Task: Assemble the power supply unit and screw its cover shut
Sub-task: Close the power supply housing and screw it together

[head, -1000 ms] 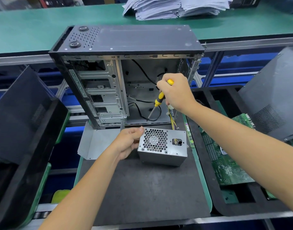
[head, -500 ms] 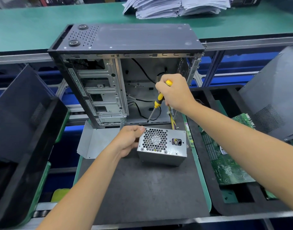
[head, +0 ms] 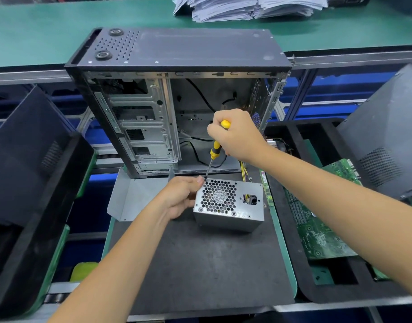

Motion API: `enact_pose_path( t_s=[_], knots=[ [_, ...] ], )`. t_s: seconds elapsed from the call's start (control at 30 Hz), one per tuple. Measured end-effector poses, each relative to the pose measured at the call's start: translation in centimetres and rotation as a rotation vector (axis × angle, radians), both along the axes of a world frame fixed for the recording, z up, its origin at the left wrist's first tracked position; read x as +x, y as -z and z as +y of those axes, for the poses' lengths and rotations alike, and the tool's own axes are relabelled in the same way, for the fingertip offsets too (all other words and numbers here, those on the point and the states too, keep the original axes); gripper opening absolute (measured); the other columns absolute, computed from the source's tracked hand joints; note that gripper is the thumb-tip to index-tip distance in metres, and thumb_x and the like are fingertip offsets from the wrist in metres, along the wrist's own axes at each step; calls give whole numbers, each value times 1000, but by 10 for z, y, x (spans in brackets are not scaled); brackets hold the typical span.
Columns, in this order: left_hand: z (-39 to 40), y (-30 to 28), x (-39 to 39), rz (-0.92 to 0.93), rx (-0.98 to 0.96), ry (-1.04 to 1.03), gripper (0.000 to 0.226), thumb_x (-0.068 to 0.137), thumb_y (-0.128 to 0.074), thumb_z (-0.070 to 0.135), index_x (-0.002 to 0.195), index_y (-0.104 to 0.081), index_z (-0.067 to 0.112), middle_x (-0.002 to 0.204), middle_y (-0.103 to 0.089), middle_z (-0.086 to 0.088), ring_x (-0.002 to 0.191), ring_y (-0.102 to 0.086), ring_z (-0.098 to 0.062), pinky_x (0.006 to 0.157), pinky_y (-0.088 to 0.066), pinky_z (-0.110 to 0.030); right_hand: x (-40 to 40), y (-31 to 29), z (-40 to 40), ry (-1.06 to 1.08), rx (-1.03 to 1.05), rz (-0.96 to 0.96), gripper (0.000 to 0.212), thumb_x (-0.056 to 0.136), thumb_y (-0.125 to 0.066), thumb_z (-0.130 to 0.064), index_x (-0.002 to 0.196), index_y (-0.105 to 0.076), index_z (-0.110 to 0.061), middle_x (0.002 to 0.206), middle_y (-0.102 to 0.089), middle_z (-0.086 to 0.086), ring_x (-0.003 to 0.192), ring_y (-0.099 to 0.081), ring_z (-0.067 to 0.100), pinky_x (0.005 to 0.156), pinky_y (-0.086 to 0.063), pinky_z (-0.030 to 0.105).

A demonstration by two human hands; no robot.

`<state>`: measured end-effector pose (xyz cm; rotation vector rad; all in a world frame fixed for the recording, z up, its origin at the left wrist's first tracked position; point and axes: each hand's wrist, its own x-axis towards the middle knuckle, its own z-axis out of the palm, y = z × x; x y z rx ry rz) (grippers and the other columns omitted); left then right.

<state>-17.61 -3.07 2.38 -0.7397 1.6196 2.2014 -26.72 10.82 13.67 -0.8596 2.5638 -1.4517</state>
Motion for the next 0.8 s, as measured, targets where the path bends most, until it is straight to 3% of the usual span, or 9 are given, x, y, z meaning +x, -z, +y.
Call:
enact_pose_path(
  t_s=[0.1, 0.27, 0.37, 0.43, 0.53, 0.6, 0.67, 0.73, 0.8],
  knots=[
    [-1, 1, 0, -2, 4, 12, 23, 96, -54, 16, 92, -69, -1, 90, -74, -12, 82, -70, -19, 66, -59, -33, 1, 1, -2, -15, 6, 13, 29, 84, -53, -10, 66, -44, 10, 62, -47, 30, 49, -39, 19, 50, -34, 23],
    [-1, 1, 0, -6, 9, 8, 24, 96, -55, 17, 98, -68, -3, 96, -74, -15, 86, -71, -21, 69, -59, -34, 1, 3, -3, -50, 25, 12, 28, 84, -53, -10, 64, -43, 7, 57, -42, 17, 52, -41, 21, 52, -37, 31],
    [0, 1, 0, -6, 0, 3, 21, 96, -56, 16, 92, -69, -1, 91, -74, -13, 81, -71, -19, 67, -59, -33, 2, 0, -4, -121, 81, 44, 28, 87, -55, -13, 65, -49, 3, 54, -44, 9, 49, -41, 14, 50, -36, 26],
    [0, 1, -1, 2, -13, 5, 20, 95, -57, 14, 90, -70, 0, 89, -74, -13, 79, -71, -19, 65, -58, -32, 3, -7, -6, -223, 172, 133, 26, 89, -59, -19, 69, -54, -3, 57, -52, 5, 47, -41, 7, 51, -37, 22],
    [0, 2, -1, 16, -21, 14, 19, 95, -56, 13, 91, -70, 0, 93, -74, -15, 83, -71, -22, 68, -58, -34, 4, -21, -12, -395, 409, 376, 25, 90, -63, -36, 79, -56, -14, 63, -52, -8, 56, -43, 4, 58, -39, 28],
    [0, 2, -1, 21, -32, 17, 18, 95, -56, 13, 89, -70, 2, 91, -74, -14, 80, -71, -21, 66, -57, -33, 7, -29, -17, -482, 543, 461, 32, 89, -62, -44, 76, -57, -15, 66, -52, -8, 62, -47, 9, 60, -40, 31],
    [1, 3, -2, 21, -50, 4, 18, 95, -57, 13, 86, -71, 5, 88, -74, -12, 78, -69, -21, 70, -57, -35, 12, -34, -20, -550, 618, 496, 28, 88, -63, -37, 74, -55, -14, 74, -53, -4, 67, -47, 13, 63, -41, 32],
    [2, 4, -3, 16, -65, -15, 17, 94, -58, 13, 86, -71, 4, 86, -74, -12, 80, -68, -23, 76, -56, -38, 15, -37, -22, -592, 701, 523, 6, 81, -61, -18, 78, -57, -14, 86, -53, 0, 75, -49, 17, 68, -45, 35],
    [2, 4, -4, 10, -79, -26, 18, 94, -58, 13, 86, -71, 3, 85, -74, -13, 80, -67, -24, 80, -54, -40, 15, -39, -23, -581, 780, 529, 4, 78, -58, -10, 81, -58, -14, 91, -55, 3, 82, -53, 21, 69, -49, 38]
  ],
)
